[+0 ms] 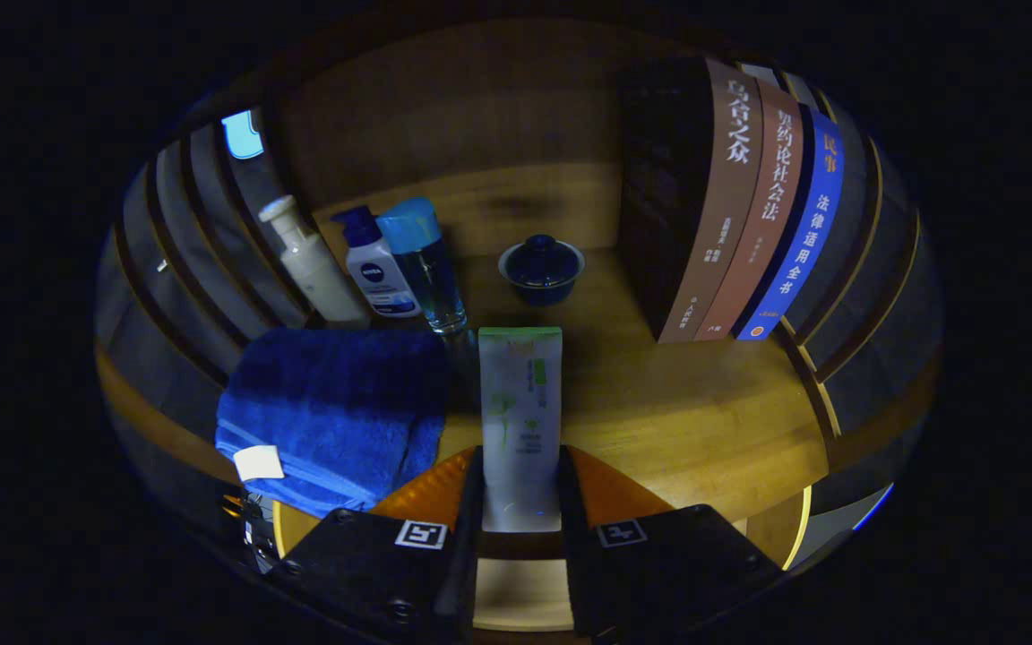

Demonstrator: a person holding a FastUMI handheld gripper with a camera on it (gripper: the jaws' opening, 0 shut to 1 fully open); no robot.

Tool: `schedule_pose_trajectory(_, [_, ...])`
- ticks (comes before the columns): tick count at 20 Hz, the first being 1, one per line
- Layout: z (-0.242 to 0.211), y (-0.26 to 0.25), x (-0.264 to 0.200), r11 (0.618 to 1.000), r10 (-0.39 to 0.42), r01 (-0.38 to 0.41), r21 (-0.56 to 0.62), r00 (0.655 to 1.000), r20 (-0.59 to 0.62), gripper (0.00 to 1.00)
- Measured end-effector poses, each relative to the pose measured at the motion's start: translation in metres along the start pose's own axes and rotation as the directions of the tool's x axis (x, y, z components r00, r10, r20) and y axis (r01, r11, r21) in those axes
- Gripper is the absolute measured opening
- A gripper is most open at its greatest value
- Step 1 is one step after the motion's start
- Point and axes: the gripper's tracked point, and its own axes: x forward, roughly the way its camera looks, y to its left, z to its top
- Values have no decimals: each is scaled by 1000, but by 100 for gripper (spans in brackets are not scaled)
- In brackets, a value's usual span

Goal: Pull open the drawer, take out the items inside it, and place them on the countertop above the cabinet.

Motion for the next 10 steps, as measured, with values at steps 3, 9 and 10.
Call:
schedule_pose_trajectory(3, [-11, -1, 17, 1000, -8, 8, 13, 999, -44, 67])
schedule_pose_trajectory(9, [-4, -5, -4, 999, 7, -7, 48, 1000, 7, 97])
schedule_pose_trajectory(10, [-6, -5, -13, 999, 14, -16, 51, 999, 29, 99])
